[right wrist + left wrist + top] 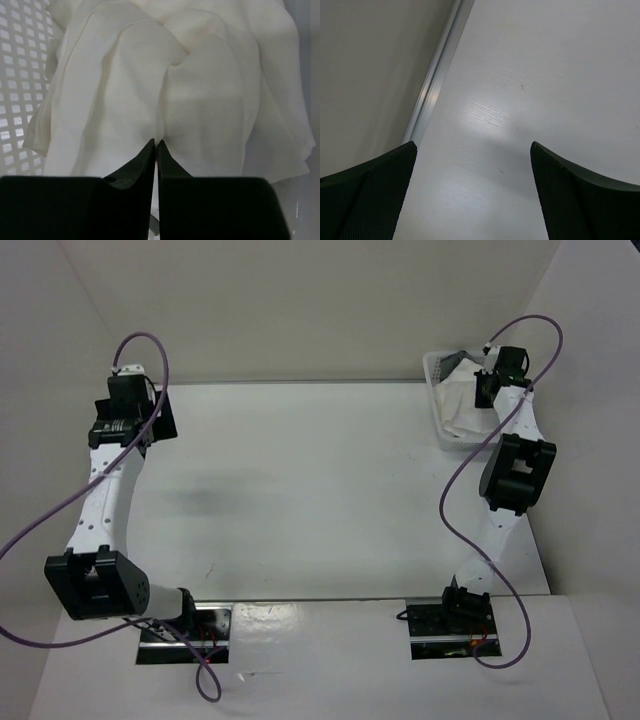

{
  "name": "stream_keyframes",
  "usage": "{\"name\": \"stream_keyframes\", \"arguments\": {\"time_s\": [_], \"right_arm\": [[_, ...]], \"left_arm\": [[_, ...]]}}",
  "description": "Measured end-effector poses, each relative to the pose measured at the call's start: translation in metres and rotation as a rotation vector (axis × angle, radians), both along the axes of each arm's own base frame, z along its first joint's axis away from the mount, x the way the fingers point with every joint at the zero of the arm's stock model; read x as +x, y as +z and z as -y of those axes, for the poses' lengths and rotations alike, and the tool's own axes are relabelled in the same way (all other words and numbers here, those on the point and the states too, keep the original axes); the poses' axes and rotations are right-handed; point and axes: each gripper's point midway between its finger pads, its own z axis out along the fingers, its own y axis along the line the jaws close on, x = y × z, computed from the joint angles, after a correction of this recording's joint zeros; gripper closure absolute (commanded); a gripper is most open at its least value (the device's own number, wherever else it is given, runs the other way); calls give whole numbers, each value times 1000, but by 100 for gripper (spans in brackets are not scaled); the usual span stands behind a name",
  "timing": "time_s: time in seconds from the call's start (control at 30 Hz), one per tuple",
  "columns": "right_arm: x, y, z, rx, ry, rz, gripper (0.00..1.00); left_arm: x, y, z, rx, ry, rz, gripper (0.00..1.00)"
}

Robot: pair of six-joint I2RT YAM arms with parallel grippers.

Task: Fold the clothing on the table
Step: Grab the skirt from the pile, then move the skirt to the center of the board

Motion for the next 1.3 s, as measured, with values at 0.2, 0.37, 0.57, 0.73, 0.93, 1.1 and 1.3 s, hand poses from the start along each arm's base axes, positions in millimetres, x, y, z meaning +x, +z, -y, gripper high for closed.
{"name": "stream_keyframes", "arguments": {"time_s": [0.2,0.37,0.57,0.73,0.93,1.1,1.3], "right_arm": [[1,10,-10,30,33,1,100],[-8,71,-40,136,142,92,100],[-36,203,-99,259,342,337,100],[-84,279,-228,364,707,448,100],[-151,292,-362,621,1141,359,51],[-164,281,-355,655,1232,326,13],[-163,193,-379,491,1175,146,11]], "left_arm": [[-19,-2,4,-70,-44,40,0],[-41,-16,-3,-107,-33,39,0],[-64,-41,-11,-115,-13,-25,0],[-71,-50,-7,-131,-99,-88,0],[-70,-89,11,-237,-234,-261,0],[-75,-95,23,-264,-273,-295,0],[-84,-64,33,-224,-307,-172,0]]}}
